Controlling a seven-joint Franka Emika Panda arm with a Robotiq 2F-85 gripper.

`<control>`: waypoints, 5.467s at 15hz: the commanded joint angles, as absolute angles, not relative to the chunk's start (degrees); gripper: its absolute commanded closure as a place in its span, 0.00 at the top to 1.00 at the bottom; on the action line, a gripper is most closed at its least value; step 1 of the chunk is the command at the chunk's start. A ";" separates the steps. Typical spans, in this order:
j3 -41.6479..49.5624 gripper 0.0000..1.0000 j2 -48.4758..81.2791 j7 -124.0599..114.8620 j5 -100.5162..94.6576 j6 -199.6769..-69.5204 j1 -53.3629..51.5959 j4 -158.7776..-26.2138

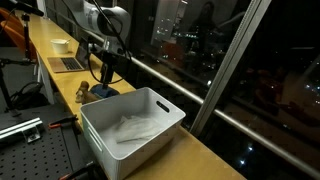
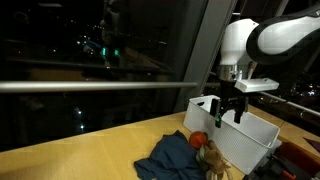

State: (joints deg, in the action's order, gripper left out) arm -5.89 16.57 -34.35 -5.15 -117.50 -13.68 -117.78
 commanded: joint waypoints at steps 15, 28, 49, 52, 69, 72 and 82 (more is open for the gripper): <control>-6.04 1.00 30.79 -32.60 2.14 -128.35 -15.45 -115.92; -5.68 0.01 29.23 -33.61 2.34 -127.87 -16.81 -116.23; -0.01 0.02 6.08 -27.23 2.06 -103.94 -4.32 -97.43; 2.45 0.02 5.53 -23.82 4.15 -106.54 0.09 -100.42; -2.40 1.00 6.63 -26.09 4.62 -114.95 -4.03 -111.11; -5.48 1.00 9.93 -29.01 3.60 -116.36 -8.25 -111.25; -5.25 1.00 20.27 -26.85 7.48 -127.15 -9.78 -119.75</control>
